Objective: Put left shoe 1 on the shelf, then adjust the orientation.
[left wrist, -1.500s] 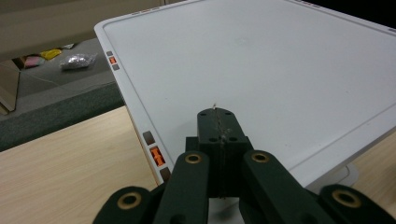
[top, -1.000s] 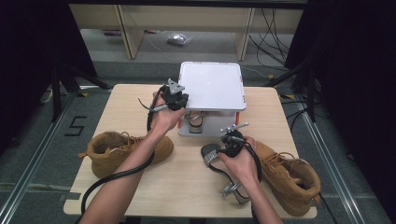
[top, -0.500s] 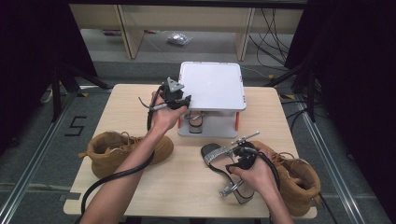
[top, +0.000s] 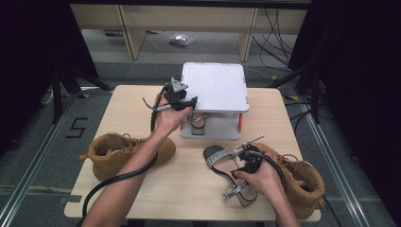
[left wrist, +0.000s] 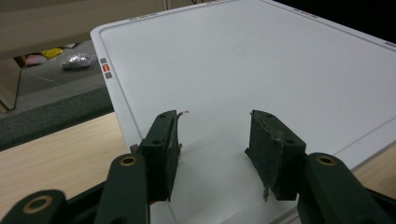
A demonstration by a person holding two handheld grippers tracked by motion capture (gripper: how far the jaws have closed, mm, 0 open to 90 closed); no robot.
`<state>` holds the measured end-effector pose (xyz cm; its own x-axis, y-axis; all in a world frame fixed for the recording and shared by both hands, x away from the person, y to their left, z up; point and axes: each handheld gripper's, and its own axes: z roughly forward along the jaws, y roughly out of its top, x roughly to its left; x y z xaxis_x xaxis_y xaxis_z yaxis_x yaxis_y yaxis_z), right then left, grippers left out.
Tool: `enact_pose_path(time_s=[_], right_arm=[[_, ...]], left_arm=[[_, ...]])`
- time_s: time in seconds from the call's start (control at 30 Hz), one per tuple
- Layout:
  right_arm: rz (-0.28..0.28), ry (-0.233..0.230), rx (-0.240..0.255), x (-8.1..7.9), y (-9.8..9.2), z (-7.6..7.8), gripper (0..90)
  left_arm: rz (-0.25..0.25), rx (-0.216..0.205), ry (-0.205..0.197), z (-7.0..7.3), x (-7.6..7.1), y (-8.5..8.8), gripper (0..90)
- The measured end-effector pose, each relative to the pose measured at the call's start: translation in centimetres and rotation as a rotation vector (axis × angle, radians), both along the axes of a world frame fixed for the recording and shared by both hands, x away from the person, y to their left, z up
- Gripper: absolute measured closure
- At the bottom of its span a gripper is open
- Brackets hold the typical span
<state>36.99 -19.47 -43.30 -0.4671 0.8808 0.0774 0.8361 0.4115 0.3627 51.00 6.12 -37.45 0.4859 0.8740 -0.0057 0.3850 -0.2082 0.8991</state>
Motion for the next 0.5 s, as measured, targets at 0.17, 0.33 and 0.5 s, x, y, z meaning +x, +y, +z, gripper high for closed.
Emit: enact_pose_path(time_s=[0.17,0.33,0.5], right_arm=[[-0.011,0.004,-0.003,-0.17,0.06,0.13,39.0],[0.006,0.006,-0.005,-0.06,0.04,0.13,39.0],[-0.014,0.01,-0.007,0.01,-0.03,0.39,38.9]], left_arm=[[0.001,-0.001,0.004,-0.12,-0.05,-0.01,52.9],[0.001,-0.01,0.014,-0.12,0.01,-0.05,54.0],[0.005,-0.019,0.019,-0.14,0.04,-0.02,53.5]])
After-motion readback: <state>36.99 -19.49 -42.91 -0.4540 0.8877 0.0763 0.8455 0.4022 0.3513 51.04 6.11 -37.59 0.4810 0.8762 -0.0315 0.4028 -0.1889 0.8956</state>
